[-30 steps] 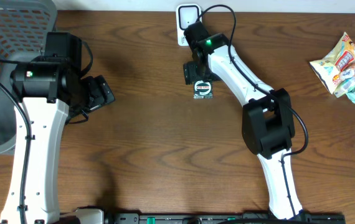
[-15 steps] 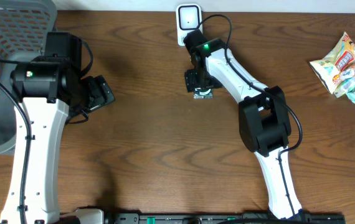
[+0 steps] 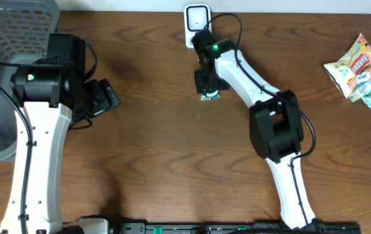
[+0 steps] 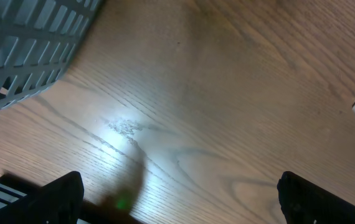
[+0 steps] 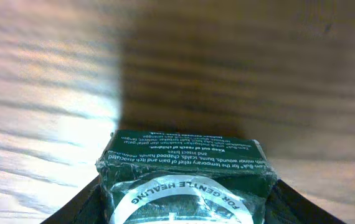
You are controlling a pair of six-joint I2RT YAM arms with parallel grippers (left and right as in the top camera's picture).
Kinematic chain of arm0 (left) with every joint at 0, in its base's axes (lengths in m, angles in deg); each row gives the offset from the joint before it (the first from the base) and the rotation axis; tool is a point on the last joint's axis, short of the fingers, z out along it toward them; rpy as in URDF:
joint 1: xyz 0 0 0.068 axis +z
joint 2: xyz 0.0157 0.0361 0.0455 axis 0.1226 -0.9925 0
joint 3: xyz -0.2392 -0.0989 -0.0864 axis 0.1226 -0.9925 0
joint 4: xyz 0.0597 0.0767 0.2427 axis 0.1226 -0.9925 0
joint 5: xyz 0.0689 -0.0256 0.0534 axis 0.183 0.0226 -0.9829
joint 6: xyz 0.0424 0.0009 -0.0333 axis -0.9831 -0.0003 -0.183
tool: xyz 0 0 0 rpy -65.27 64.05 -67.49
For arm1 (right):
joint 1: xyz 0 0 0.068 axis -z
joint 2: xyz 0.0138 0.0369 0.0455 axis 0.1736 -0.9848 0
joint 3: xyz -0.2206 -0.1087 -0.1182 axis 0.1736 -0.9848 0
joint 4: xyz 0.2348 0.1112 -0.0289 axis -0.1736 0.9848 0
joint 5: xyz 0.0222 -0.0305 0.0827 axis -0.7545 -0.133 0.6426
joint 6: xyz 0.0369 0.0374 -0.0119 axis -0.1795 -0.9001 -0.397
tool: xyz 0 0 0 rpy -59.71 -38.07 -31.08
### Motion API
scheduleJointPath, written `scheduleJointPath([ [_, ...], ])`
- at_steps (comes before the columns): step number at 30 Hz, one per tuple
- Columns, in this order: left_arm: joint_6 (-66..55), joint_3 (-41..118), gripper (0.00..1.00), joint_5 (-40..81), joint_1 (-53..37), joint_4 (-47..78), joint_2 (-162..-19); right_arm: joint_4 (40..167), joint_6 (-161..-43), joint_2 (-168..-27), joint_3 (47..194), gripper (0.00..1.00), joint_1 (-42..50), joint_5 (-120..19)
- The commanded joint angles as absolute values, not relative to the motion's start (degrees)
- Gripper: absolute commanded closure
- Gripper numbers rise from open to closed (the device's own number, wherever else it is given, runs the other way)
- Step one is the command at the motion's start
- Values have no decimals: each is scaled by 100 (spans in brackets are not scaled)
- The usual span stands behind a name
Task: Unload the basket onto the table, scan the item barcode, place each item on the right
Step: 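Raise the Zam-Buk tin up to the white scanner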
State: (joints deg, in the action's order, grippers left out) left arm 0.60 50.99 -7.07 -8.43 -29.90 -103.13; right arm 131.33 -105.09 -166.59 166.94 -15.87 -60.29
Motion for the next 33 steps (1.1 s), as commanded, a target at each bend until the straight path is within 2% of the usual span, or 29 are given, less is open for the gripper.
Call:
scheduleJointPath([
  [1, 113, 5106, 3, -742, -838, -3027, -10344, 12993, -10509, -16642, 17435, 54, -1489, -6121],
  [8, 113, 5106, 2, -742, -838, -3027, -10344, 12066, -10111, -16642, 18329, 55, -1412, -6383],
  [17, 113, 5106, 3, -742, -838, -3027, -10344, 10040, -9871, -16727, 18294, 56, -1399, -7100],
  [33, 113, 5106, 2, -742, -838, -3027, -10344, 7673, -9211, -17546, 18294, 52, -1393, -7467],
])
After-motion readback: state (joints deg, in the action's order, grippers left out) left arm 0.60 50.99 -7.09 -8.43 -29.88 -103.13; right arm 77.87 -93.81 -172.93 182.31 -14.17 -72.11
